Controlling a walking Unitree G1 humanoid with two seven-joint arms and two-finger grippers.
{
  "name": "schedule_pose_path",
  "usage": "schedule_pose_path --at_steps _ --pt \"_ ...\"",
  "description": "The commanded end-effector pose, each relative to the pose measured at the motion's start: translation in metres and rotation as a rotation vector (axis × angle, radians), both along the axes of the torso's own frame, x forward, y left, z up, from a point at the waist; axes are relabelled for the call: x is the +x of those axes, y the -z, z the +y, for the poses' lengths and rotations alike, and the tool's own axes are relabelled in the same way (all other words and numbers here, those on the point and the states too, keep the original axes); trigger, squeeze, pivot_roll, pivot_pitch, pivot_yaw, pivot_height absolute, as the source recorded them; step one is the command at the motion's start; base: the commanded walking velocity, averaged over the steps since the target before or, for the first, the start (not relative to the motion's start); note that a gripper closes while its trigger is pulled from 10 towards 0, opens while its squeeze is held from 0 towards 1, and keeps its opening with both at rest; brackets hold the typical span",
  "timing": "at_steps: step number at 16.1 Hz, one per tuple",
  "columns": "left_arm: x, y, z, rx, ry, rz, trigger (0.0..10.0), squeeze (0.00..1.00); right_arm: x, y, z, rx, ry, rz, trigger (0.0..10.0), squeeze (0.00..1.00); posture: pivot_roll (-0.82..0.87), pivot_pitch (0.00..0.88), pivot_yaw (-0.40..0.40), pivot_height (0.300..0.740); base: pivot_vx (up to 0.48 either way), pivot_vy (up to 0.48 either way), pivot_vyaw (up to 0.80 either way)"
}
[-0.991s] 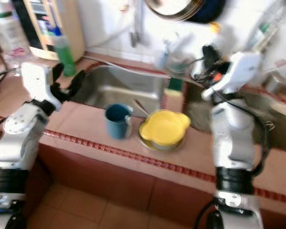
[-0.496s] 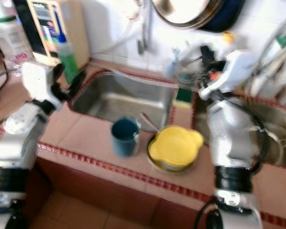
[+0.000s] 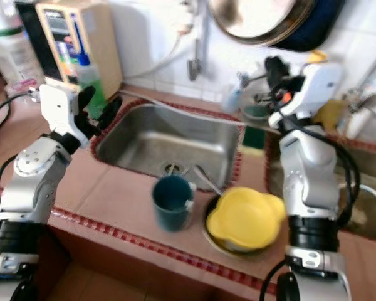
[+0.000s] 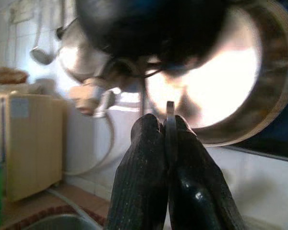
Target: Kitchen organization
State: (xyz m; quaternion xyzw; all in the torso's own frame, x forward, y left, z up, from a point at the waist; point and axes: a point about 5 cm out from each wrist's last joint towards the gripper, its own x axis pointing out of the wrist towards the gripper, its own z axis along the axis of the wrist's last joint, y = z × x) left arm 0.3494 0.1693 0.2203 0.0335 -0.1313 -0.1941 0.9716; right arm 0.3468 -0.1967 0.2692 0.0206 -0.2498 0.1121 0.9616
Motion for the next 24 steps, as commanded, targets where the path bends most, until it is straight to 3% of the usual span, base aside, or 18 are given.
schedule_pose_path --at_steps 1,4,10,13,18,24 --pt "-0.003 -0.002 -0.01 0.029 0.053 0.01 10.0 0.0 0.006 -0.001 -0.013 0.008 0.075 0.026 10.0 0.0 -0.13 0.023 -0.003 0.74 0.0 0.0 0.0" --pt "-0.004 0.0 -0.029 0.117 0.107 0.058 10.0 0.0 0.023 0.002 -0.029 0.004 0.145 0.118 10.0 0.0 -0.12 0.054 0.011 0.74 0.0 0.0 0.0" --pt "-0.016 -0.004 -0.054 0.173 0.205 0.089 10.0 0.0 0.044 0.005 -0.045 0.035 0.159 0.229 10.0 0.0 -0.09 0.128 0.033 0.74 0.0 0.0 0.0" --pt "-0.023 -0.001 -0.064 0.176 0.273 0.125 10.0 0.0 0.05 0.01 -0.038 0.015 0.107 0.256 10.0 0.0 -0.09 0.164 0.041 0.74 0.0 0.0 0.0" --pt "-0.036 0.003 -0.086 0.171 0.366 0.158 10.0 0.0 0.06 0.025 -0.006 0.069 -0.088 0.349 10.0 0.0 -0.09 0.213 0.044 0.74 0.0 0.0 0.0" --pt "-0.042 -0.005 -0.097 0.154 0.393 0.14 10.0 0.0 0.062 0.052 0.011 0.156 -0.21 0.492 10.0 0.0 -0.1 0.228 0.03 0.74 0.0 0.0 0.0"
